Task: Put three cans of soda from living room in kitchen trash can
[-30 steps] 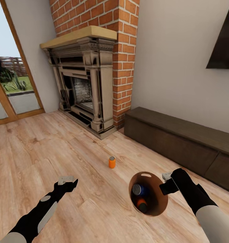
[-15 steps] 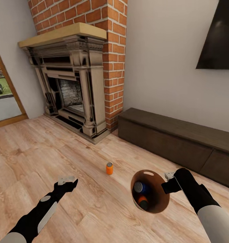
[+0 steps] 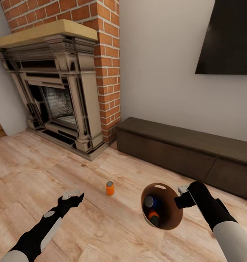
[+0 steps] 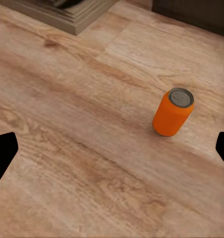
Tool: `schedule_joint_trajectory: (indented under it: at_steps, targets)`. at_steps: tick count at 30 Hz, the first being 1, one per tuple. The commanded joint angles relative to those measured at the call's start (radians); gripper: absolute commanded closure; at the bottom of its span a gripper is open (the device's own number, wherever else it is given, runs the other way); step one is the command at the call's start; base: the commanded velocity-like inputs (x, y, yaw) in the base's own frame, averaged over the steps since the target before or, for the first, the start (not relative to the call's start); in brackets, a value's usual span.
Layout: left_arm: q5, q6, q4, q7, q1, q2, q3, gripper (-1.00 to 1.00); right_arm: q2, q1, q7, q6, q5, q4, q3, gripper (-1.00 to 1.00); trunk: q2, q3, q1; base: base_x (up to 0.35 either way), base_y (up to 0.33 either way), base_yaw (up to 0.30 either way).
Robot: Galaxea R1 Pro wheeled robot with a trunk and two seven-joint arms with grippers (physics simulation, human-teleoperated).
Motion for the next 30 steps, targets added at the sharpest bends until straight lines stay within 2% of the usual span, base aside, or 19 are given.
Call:
schedule_joint_trajectory:
  at_steps: [1,12,24,30]
  targets:
    - [0.000,0.000,0.000,0.000,0.000,0.000,0.000,-1.00,0.000,0.000,0.003,0.004,-0.021,0.000,-0.001,1.00,0.000,0.000,0.000,0.131,0.005,-0.248]
    - [-0.001,0.000,0.002,0.000,0.000,0.000,0.000,-1.00,0.000,0.000,0.002,0.004,-0.021,-0.001,-0.001,1.00,0.000,0.001,0.000,0.114,0.001,-0.238]
    - [-0.001,0.000,0.002,-0.004,0.000,0.000,0.000,-1.00,0.001,0.000,0.003,0.004,-0.021,-0.001,-0.001,1.00,0.000,-0.001,0.000,0.108,0.000,-0.061]
    - [-0.001,-0.007,0.002,-0.028,0.000,0.000,0.000,-1.00,0.001,0.000,0.003,0.004,-0.021,-0.001,-0.001,1.00,0.000,0.001,0.000,0.138,0.047,-0.180]
